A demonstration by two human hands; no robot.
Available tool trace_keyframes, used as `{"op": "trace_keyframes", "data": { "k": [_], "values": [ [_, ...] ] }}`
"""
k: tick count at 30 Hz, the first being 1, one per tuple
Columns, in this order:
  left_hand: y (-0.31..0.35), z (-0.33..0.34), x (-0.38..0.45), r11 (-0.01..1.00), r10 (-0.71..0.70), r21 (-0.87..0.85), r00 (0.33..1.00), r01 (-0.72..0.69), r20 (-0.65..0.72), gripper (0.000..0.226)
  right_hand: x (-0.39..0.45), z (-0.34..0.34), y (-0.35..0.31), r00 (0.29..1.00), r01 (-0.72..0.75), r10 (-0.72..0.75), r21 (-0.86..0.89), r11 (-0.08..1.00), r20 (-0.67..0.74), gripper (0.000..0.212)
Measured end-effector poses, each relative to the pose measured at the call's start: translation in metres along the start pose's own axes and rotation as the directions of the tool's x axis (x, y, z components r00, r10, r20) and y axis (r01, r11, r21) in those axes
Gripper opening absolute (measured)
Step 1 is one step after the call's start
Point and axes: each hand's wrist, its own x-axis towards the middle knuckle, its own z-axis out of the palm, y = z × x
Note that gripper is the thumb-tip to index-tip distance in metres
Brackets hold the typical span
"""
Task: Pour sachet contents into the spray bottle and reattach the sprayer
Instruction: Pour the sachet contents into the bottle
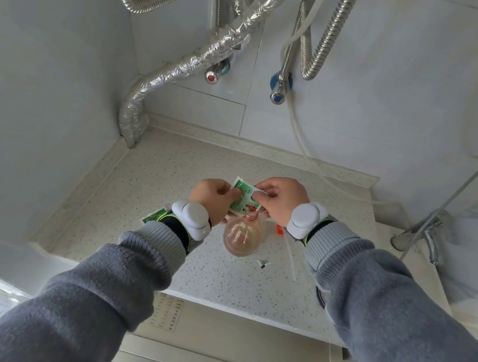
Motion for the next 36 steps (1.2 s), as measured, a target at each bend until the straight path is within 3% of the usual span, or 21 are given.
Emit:
{"op": "trace_keyframes", "data": {
  "k": [7, 10, 16, 24, 30, 36],
  "values": [
    [0.000, -0.002, -0.006, 0.977, -0.138, -0.161, 0.990, 0.142, 0.037, 0.028, -0.001, -0.021, 0.009, 0.974, -0.226, 0.211, 0.394, 0.891, 0.082, 0.006],
    [-0.009, -0.007, -0.010, 0.961, -0.170, -0.222, 0.985, 0.167, 0.006, 0.032, -0.010, -0.040, 0.025, 0.960, -0.278, 0.269, 0.432, 0.858, 0.083, 0.007],
    [-0.044, -0.013, -0.017, 0.947, -0.243, -0.242, 0.964, 0.212, -0.107, 0.028, -0.047, -0.057, 0.063, 0.927, -0.374, 0.342, 0.284, 0.883, 0.157, 0.006],
    [-0.070, 0.035, -0.048, 0.963, -0.240, -0.161, 0.961, 0.217, -0.136, 0.022, -0.067, -0.002, 0.090, 0.903, -0.348, 0.356, -0.080, 0.934, 0.240, 0.018],
    [-0.063, 0.043, -0.048, 0.970, -0.210, -0.157, 0.964, 0.184, -0.165, 0.022, -0.066, 0.015, 0.091, 0.906, -0.206, 0.325, -0.387, 0.899, 0.273, 0.025],
    [-0.061, 0.041, -0.043, 0.978, -0.181, -0.135, 0.969, 0.160, -0.166, 0.021, -0.069, 0.019, 0.091, 0.918, -0.120, 0.295, -0.523, 0.844, 0.266, 0.025]
  ]
}}
